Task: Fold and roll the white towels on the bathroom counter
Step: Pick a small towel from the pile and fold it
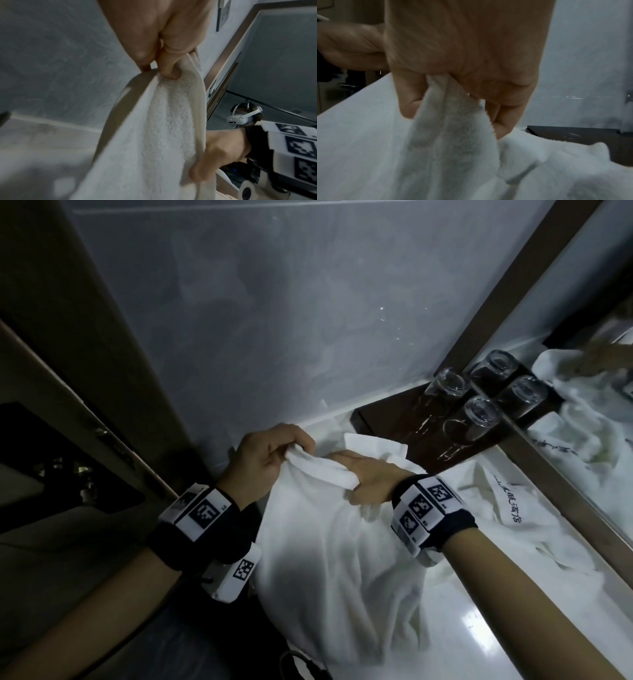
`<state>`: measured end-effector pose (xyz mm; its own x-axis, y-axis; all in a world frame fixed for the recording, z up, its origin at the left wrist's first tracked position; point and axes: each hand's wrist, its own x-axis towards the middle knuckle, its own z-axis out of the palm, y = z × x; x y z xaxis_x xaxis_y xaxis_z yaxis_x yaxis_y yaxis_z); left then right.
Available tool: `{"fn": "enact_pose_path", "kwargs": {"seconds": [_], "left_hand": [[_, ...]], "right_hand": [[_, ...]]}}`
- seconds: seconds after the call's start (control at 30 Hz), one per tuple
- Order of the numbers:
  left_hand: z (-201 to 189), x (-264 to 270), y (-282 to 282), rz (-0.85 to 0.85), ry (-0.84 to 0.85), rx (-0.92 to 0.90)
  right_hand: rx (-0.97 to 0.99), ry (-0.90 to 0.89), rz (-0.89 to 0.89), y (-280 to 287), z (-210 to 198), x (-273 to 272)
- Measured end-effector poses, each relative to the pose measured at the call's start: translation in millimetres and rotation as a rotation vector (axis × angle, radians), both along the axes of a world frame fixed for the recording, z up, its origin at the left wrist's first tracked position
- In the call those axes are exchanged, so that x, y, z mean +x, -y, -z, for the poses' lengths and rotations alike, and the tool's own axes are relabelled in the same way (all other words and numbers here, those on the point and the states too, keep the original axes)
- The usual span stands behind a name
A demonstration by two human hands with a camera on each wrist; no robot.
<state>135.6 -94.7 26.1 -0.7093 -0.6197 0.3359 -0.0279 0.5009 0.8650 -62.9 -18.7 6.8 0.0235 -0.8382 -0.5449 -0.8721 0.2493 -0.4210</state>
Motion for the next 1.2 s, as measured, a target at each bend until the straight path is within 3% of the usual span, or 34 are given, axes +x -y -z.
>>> {"fn": "enact_pose_path", "kwargs": {"seconds": [0.07,0.13,0.2,0.4,0.47,0.57,0.63,0.7,0.8,0.87,0.93,1.1,1.2], "left_hand": [[-6.0,1.3,-1.2,0.014,-0.009,-0.016],[-10.6,4.7,1.7,-0.015,-0.028,-0.009],[-13.1,9.0,6.4,-0.052,-0.034,0.002],[4.2,19.7,17.6,-0.227,0.007,0.094],[15.8,24.9,23.7,-0.331,0.024,0.135],[33.8,34.0,33.3,-0.446,0.184,0.102],[43.0,36.4,37.0,-0.471,0.367,-0.006],[46.1,30.7,35.8,-0.432,0.518,-0.097],[38.5,11.0,27.2,-0.289,0.711,-0.274],[27.0,-5.5,16.3,-0.120,0.681,-0.343],[15.2,-25.8,2.8,-0.009,0.544,-0.316],[-4.6,-58.6,-13.6,0.103,0.339,-0.031],[-6.0,-53.0,-11.3,0.158,0.238,-0.076]], "right_hand": [[0.054,-0.035,-0.045,-0.9,3.6,-3.7],[-0.036,-0.147,-0.102,-2.4,7.2,-9.2],[-0.190,-0.198,-0.018,-6.2,7.5,-14.2],[-0.332,-0.348,0.228,-18.0,10.1,-33.4],[-0.410,-0.353,0.203,-21.0,8.9,-42.6],[-0.475,-0.199,0.198,-26.5,3.4,-49.2],[-0.506,-0.095,0.294,-31.4,-3.8,-46.2],[-0.549,-0.056,0.344,-34.7,-14.3,-37.4],[-0.613,-0.056,0.233,-35.5,-28.2,-20.4],[-0.640,-0.046,0.165,-33.7,-36.0,-9.5],[-0.664,-0.068,0.128,-31.1,-40.3,1.0],[-0.749,-0.054,0.210,-31.8,-43.8,5.8],[-0.479,-0.073,0.200,-34.2,-42.3,-10.1]]}}
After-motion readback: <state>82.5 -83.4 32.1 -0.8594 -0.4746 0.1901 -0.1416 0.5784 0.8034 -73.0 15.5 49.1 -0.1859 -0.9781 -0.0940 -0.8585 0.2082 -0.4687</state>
